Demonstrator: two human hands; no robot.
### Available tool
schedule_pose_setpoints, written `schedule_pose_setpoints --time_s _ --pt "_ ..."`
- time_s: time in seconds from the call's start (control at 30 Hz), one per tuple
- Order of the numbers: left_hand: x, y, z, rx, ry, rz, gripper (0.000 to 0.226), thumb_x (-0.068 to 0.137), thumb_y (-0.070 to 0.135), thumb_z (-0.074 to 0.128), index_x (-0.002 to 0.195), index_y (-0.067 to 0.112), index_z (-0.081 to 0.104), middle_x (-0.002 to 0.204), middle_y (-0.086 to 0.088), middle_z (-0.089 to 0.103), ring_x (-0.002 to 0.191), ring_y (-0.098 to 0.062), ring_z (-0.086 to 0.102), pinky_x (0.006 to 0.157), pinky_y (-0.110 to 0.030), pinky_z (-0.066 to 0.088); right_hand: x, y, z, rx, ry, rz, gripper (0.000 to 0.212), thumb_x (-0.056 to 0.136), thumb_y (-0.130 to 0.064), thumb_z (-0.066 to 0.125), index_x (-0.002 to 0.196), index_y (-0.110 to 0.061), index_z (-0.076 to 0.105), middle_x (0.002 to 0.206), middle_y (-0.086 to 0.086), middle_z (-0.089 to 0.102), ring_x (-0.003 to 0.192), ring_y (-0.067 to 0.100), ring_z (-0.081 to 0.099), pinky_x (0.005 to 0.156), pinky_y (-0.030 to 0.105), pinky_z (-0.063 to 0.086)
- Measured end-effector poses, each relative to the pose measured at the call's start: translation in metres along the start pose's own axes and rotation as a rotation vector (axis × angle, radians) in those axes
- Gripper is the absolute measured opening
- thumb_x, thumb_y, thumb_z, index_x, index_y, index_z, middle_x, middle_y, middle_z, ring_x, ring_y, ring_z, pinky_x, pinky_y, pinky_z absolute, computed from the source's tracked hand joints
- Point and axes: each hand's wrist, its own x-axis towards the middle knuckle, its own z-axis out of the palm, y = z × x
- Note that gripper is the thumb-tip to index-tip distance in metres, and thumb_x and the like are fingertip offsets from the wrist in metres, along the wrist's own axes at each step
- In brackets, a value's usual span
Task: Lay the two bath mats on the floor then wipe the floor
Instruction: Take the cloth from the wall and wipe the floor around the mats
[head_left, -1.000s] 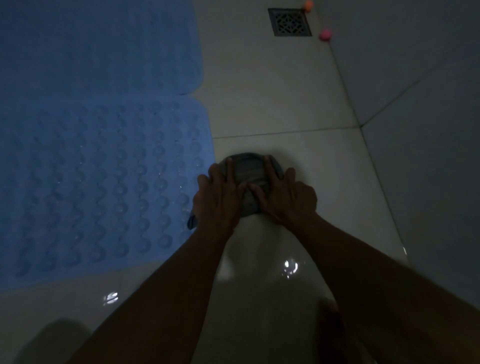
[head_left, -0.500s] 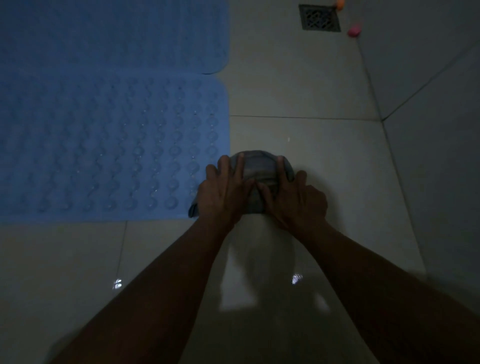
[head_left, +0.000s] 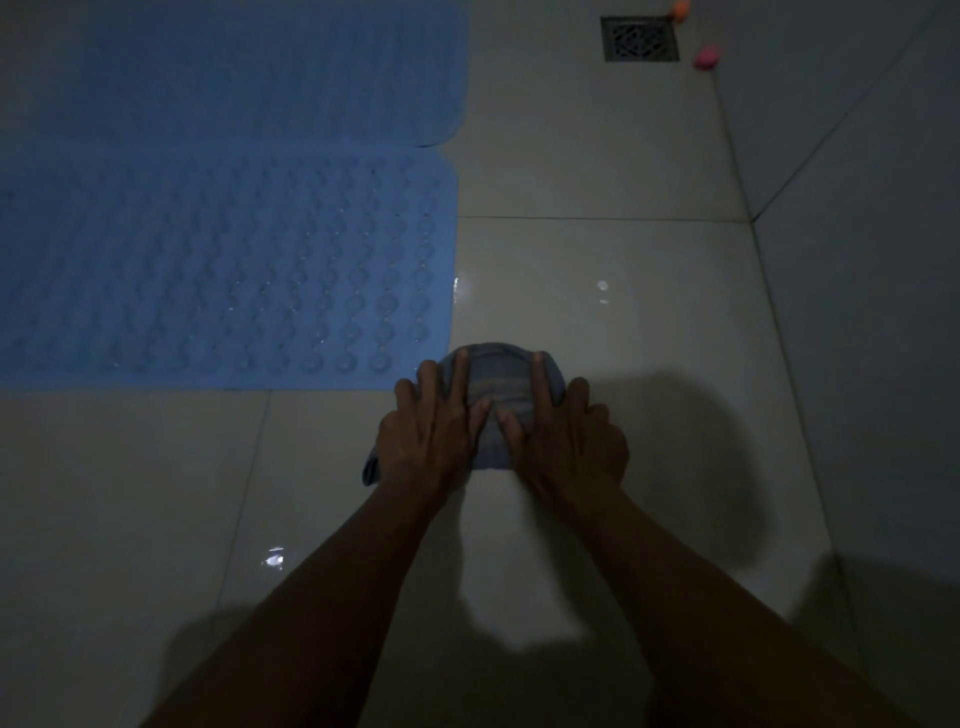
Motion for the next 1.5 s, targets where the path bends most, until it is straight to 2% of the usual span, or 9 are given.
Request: schedule_pose_setpoints --time_s 0.1,0.3,0.47,0.7,0.8,1.03,1.13,1.3,1.5 --pt "-0.012 0.002 0.003 0.027 0.006 -0.036 0.069 0.1 0.061 0.022 0.158 0.027 0.005 0.14 -0.01 0.034 0.109 -0.028 0.047 0.062 -0.035 0.036 -0.01 0.002 0.004 0.006 0.023 -0.02 0.079 0.089 -0.072 0.025 0.154 -0.036 -0.004 0.128 0.012 0.042 0.095 0.033 0.053 0.068 0.037 0.034" --pt "-0.036 0.003 0.006 0.014 -0.007 -0.088 0.07 0.099 0.061 0.022 0.158 0.026 0.008 0.134 -0.01 0.038 0.106 -0.028 0.048 0.06 -0.035 0.034 -0.025 0.007 0.006 0.043 0.003 -0.069 0.079 0.089 -0.072 0.024 0.154 -0.037 -0.005 0.133 0.012 0.038 0.1 0.034 0.052 0.079 0.042 0.045" --pt "-0.061 0.005 0.01 -0.107 -0.046 -0.163 0.071 0.099 0.061 0.021 0.157 0.024 0.005 0.134 -0.011 0.034 0.107 -0.029 0.047 0.064 -0.037 0.035 -0.039 0.011 0.002 -0.017 -0.012 -0.176 0.079 0.09 -0.071 0.026 0.155 -0.035 -0.002 0.126 0.011 0.04 0.095 0.033 0.055 0.072 0.04 0.045" --pt "-0.087 -0.003 0.01 -0.251 -0.055 -0.397 0.07 0.1 0.058 0.021 0.157 0.021 0.004 0.142 -0.013 0.029 0.114 -0.033 0.045 0.07 -0.039 0.04 -0.023 -0.006 -0.01 -0.166 0.038 -0.504 0.074 0.092 -0.065 0.035 0.155 -0.032 0.017 0.119 0.012 0.048 0.084 0.031 0.056 0.056 0.033 0.033" --pt "-0.093 -0.013 0.007 -0.285 -0.061 -0.47 0.068 0.101 0.056 0.02 0.157 0.019 0.003 0.146 -0.014 0.027 0.117 -0.034 0.045 0.077 -0.042 0.046 -0.019 -0.02 -0.011 -0.261 0.097 -0.633 0.068 0.095 -0.061 0.03 0.154 -0.029 0.024 0.117 0.013 0.053 0.078 0.029 0.056 0.053 0.032 0.031" --pt "-0.097 -0.042 0.01 -0.227 -0.038 -0.549 0.068 0.102 0.054 0.023 0.157 0.016 0.008 0.143 -0.012 0.033 0.112 -0.032 0.047 0.065 -0.036 0.034 -0.007 -0.056 -0.006 -0.229 0.199 -0.843 0.06 0.096 -0.057 0.042 0.145 -0.021 0.046 0.109 0.016 0.063 0.073 0.029 0.057 0.048 0.031 0.034" --pt "-0.098 -0.057 0.012 -0.233 -0.021 -0.598 0.068 0.101 0.053 0.025 0.157 0.016 0.01 0.142 -0.012 0.033 0.111 -0.032 0.047 0.064 -0.037 0.032 -0.002 -0.076 0.001 -0.236 0.203 -0.89 0.06 0.096 -0.059 0.04 0.145 -0.024 0.046 0.115 0.014 0.062 0.075 0.027 0.058 0.048 0.031 0.033" --pt "-0.098 -0.084 0.013 -0.26 -0.018 -0.665 0.068 0.102 0.053 0.024 0.157 0.016 0.01 0.147 -0.014 0.031 0.12 -0.035 0.044 0.072 -0.041 0.047 0.009 -0.112 0.009 -0.226 0.136 -0.954 0.064 0.093 -0.064 0.032 0.146 -0.028 0.042 0.118 0.011 0.055 0.088 0.027 0.057 0.051 0.029 0.035" --pt "-0.091 -0.121 0.012 -0.304 0.007 -0.746 0.067 0.103 0.052 0.024 0.157 0.015 0.007 0.145 -0.012 0.03 0.12 -0.033 0.041 0.071 -0.04 0.043 0.02 -0.165 0.016 -0.268 0.084 -0.99 0.067 0.093 -0.065 0.031 0.15 -0.031 0.031 0.126 0.01 0.048 0.099 0.028 0.052 0.057 0.032 0.032"
